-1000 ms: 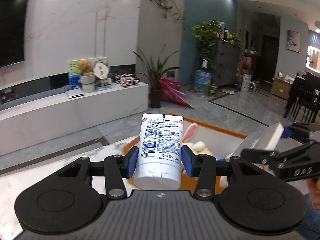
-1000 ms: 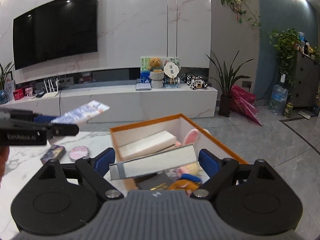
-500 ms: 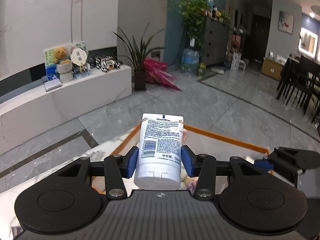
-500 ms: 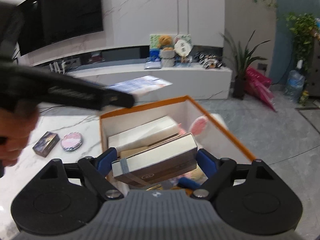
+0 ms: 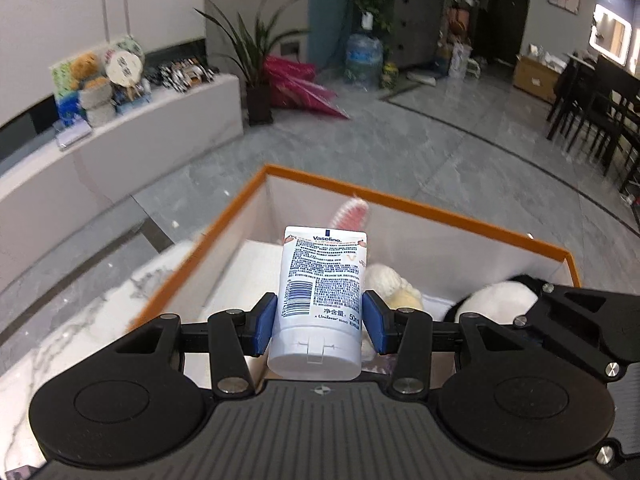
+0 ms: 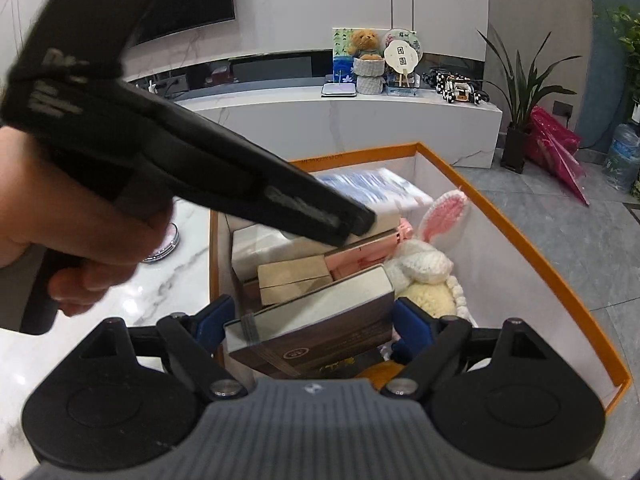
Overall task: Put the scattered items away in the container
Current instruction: 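Open both tools to drop the lotion tube and grey box into the orange box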
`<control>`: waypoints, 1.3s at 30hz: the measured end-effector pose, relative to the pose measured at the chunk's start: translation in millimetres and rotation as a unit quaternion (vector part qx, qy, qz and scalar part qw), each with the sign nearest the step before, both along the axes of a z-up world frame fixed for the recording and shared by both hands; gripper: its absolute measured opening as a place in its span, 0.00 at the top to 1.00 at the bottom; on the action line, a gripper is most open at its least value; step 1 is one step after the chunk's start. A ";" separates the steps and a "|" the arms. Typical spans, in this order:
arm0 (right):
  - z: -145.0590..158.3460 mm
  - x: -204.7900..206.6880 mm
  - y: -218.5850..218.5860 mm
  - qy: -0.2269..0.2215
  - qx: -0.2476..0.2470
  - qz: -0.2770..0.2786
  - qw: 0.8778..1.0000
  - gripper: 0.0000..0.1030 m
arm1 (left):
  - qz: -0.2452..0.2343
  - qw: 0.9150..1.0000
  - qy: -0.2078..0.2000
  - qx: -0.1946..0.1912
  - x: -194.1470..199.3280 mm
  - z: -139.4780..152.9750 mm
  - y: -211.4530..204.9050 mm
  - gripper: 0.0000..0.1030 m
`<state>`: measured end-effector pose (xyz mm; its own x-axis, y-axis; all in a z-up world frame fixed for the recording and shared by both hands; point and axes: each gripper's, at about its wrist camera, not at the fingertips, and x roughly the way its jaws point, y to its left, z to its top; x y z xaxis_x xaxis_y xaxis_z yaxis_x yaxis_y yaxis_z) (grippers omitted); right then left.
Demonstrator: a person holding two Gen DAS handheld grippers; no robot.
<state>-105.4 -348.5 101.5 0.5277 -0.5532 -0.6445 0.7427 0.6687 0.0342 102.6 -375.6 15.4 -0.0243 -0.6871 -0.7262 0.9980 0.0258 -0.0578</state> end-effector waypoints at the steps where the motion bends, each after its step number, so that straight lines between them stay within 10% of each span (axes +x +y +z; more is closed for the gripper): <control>1: -0.6 0.2 -1.9 0.002 0.006 0.000 1.000 0.16 | -0.001 1.000 0.003 0.005 1.4 -2.3 -3.2 0.48; 22: 8.2 -12.3 -6.8 -0.019 0.033 -0.011 0.999 0.08 | 0.013 1.000 0.016 -0.010 11.1 9.0 8.8 0.46; 32: 23.4 -17.0 -1.6 -0.019 0.039 -0.010 0.999 0.47 | 0.026 0.999 0.022 -0.032 19.0 22.7 33.0 0.46; 39: 32.0 -23.7 17.9 0.019 0.046 0.009 0.999 0.48 | 0.027 0.999 0.012 -0.040 25.3 27.1 45.6 0.42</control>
<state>-129.1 -330.6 133.5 0.5107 -0.4814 -0.7123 0.7330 0.6768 0.0681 127.9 -329.9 42.6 -0.0023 -0.7436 -0.6686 0.9935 0.0745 -0.0864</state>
